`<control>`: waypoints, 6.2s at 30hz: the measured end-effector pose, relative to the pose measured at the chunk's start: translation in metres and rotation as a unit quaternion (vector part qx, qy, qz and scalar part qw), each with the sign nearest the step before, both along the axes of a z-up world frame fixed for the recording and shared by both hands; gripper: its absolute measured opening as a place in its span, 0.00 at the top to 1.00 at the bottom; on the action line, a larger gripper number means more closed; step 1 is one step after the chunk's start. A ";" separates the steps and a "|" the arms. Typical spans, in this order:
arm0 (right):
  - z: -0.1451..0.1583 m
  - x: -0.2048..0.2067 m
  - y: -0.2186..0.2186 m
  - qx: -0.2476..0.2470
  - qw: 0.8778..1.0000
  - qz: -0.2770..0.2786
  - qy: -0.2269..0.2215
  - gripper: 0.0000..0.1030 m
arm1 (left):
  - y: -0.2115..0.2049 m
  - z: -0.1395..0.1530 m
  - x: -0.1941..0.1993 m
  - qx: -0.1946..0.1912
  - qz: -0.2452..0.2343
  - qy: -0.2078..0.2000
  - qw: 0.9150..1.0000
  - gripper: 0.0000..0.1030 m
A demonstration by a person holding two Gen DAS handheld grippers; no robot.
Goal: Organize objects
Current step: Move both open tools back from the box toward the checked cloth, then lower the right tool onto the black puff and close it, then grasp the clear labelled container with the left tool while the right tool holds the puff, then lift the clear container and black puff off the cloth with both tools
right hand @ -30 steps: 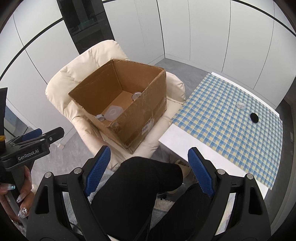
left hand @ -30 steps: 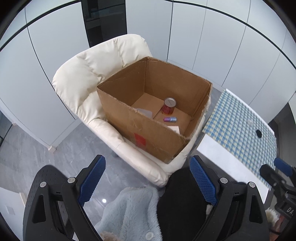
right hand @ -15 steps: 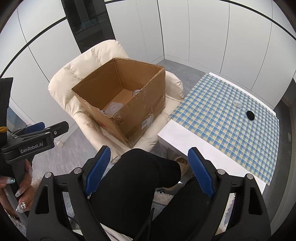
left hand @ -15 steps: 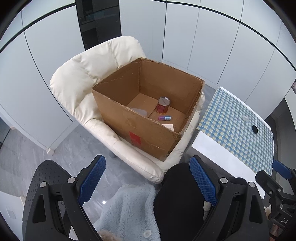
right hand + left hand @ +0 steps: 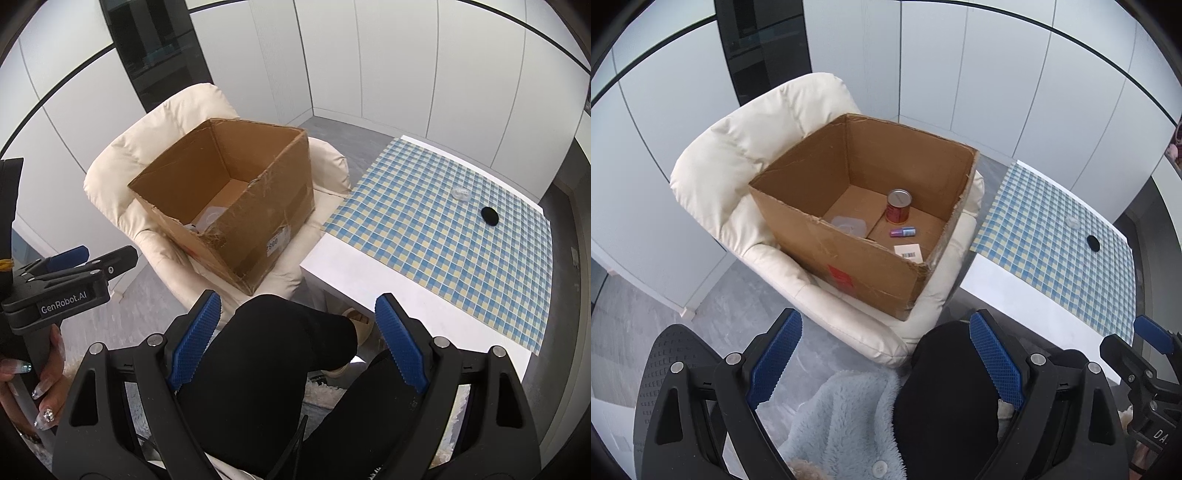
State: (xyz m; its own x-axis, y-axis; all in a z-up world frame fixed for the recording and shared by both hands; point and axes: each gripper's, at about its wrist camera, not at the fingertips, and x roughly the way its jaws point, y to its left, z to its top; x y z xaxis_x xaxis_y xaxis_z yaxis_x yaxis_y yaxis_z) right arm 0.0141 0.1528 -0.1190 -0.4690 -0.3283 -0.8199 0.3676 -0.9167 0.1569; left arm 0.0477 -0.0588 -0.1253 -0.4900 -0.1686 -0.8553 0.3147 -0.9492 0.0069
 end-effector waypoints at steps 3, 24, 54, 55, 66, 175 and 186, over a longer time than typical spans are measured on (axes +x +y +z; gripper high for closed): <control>-0.002 0.000 0.003 0.000 1.000 -0.007 -0.001 0.15 | 0.007 -0.001 -0.003 -0.013 -0.007 0.001 1.000 0.10; -0.009 0.005 0.063 0.001 0.996 -0.090 -0.013 0.15 | 0.063 -0.010 -0.029 -0.005 -0.085 -0.009 0.996 0.10; -0.018 0.030 0.160 -0.008 0.976 -0.217 -0.025 0.15 | 0.162 -0.020 -0.050 -0.012 -0.202 -0.021 0.979 0.10; -0.019 0.030 0.162 -0.008 0.975 -0.222 -0.026 0.15 | 0.164 -0.021 -0.050 -0.013 -0.205 -0.023 0.978 0.10; -0.021 0.026 0.179 0.001 0.969 -0.246 -0.023 0.15 | 0.193 -0.011 -0.061 -0.006 -0.236 -0.004 0.972 0.10; -0.272 -0.349 0.355 0.043 0.949 -0.312 -0.023 0.51 | 0.425 -0.281 -0.472 -0.018 -0.197 -0.067 0.978 0.44; -0.241 -0.345 0.349 0.061 0.949 -0.308 -0.027 0.51 | 0.420 -0.259 -0.459 -0.053 -0.228 -0.052 0.971 0.44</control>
State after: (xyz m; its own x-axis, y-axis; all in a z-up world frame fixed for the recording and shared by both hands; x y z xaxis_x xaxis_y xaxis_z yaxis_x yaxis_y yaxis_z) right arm -0.3308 0.5014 -0.3595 -0.4978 0.0937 -0.8622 -0.2486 -0.9678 0.0384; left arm -0.4113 0.3612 -0.3842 -0.4466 -0.0448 -0.8936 -0.1450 -0.9819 0.1217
